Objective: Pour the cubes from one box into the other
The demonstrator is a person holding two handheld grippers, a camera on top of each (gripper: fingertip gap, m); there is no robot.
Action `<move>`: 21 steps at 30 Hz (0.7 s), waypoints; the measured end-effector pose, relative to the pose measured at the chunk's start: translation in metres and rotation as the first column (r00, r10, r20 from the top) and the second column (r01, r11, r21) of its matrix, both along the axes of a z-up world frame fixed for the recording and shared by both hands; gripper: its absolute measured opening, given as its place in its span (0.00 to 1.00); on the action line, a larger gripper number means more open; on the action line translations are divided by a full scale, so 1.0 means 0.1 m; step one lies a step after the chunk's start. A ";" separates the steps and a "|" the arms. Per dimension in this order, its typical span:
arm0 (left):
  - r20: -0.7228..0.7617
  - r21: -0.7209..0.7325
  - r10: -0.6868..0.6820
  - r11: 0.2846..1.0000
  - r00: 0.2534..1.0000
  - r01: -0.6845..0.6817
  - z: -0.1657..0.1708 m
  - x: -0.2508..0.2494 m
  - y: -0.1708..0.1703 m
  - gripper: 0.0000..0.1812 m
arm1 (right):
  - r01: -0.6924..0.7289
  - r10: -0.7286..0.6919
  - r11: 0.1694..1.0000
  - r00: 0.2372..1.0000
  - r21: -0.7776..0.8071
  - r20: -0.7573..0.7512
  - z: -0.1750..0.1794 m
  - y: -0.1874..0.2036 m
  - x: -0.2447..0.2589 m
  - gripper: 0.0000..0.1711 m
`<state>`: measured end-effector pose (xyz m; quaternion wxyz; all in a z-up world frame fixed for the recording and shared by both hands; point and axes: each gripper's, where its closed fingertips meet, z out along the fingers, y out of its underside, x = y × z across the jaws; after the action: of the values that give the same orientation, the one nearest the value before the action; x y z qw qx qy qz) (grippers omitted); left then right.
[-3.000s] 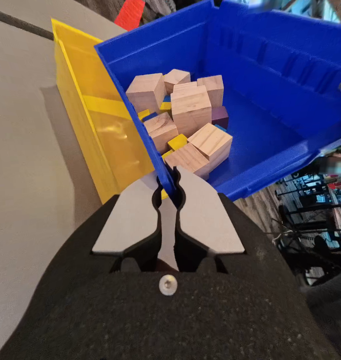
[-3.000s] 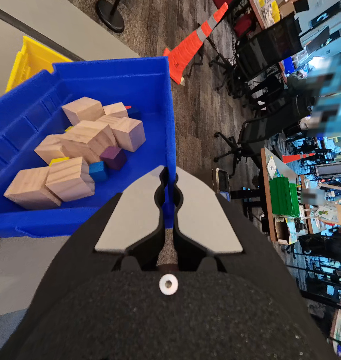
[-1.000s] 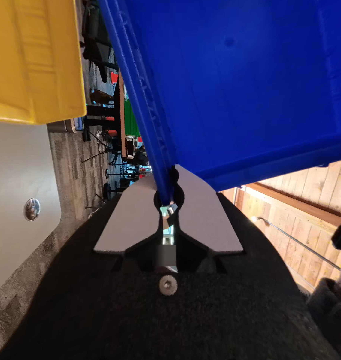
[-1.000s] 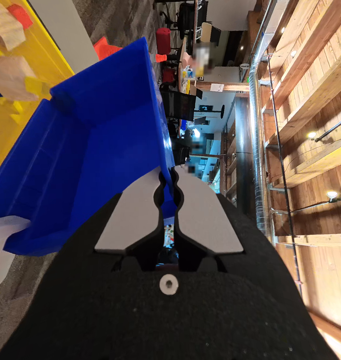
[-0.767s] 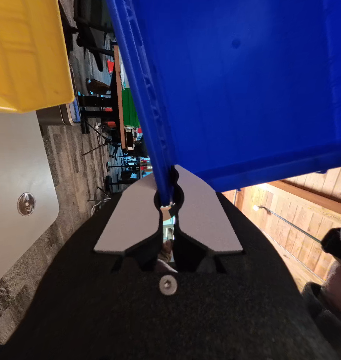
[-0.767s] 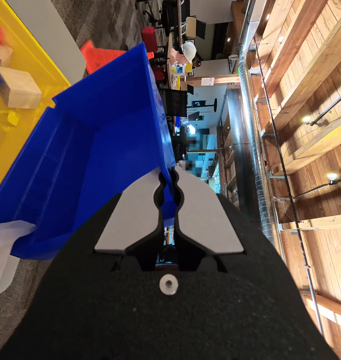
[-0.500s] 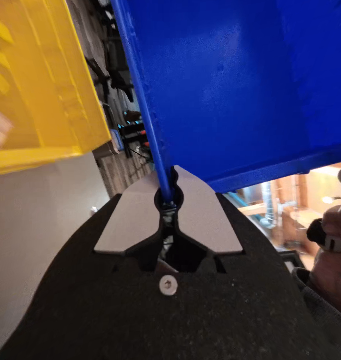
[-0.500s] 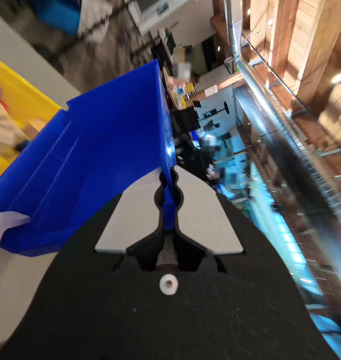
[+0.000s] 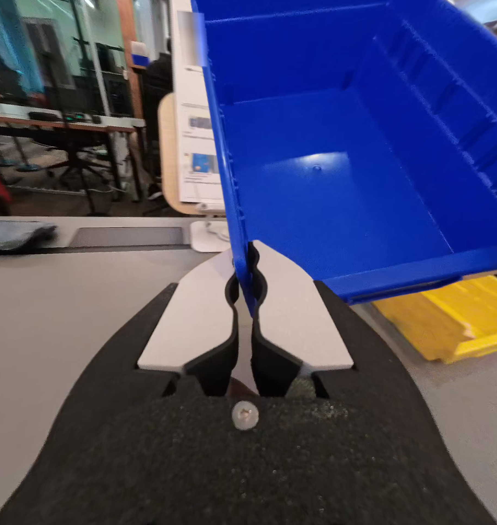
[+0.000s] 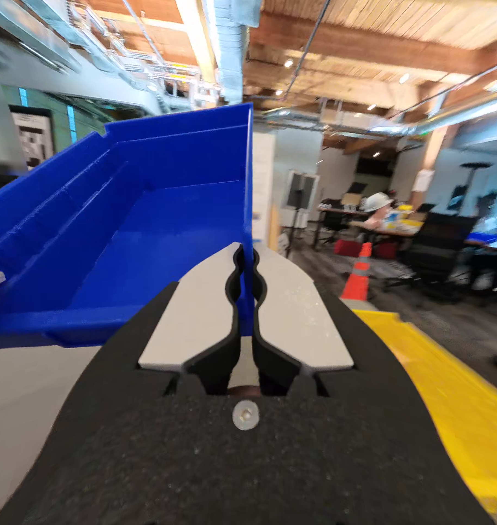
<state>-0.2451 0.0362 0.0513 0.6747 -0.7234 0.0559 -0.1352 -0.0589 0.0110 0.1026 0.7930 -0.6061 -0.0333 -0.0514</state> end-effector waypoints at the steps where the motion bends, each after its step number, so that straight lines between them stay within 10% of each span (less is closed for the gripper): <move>1: -0.022 -0.010 0.047 0.999 0.999 -0.047 -0.08 -0.34 0.00 0.01 | -0.041 0.040 0.999 0.999 -0.025 -0.032 -0.13 0.08 -0.30 0.01; 9: -0.142 -0.235 0.221 0.940 0.965 -0.249 -0.98 -2.21 0.14 0.01 | -0.240 0.183 0.892 0.967 -0.384 -0.180 -1.34 0.64 -2.14 0.02; 21: -0.067 -0.401 0.191 0.893 0.979 -0.202 -1.78 -2.56 0.55 0.02 | -0.402 0.321 0.676 0.915 -0.617 -0.245 -2.26 0.84 -2.55 0.06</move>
<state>-0.5007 0.0908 -0.1269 0.5192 -0.8513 -0.0378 -0.0655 -0.3137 0.0950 -0.1233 0.5243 -0.8280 -0.1221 0.1570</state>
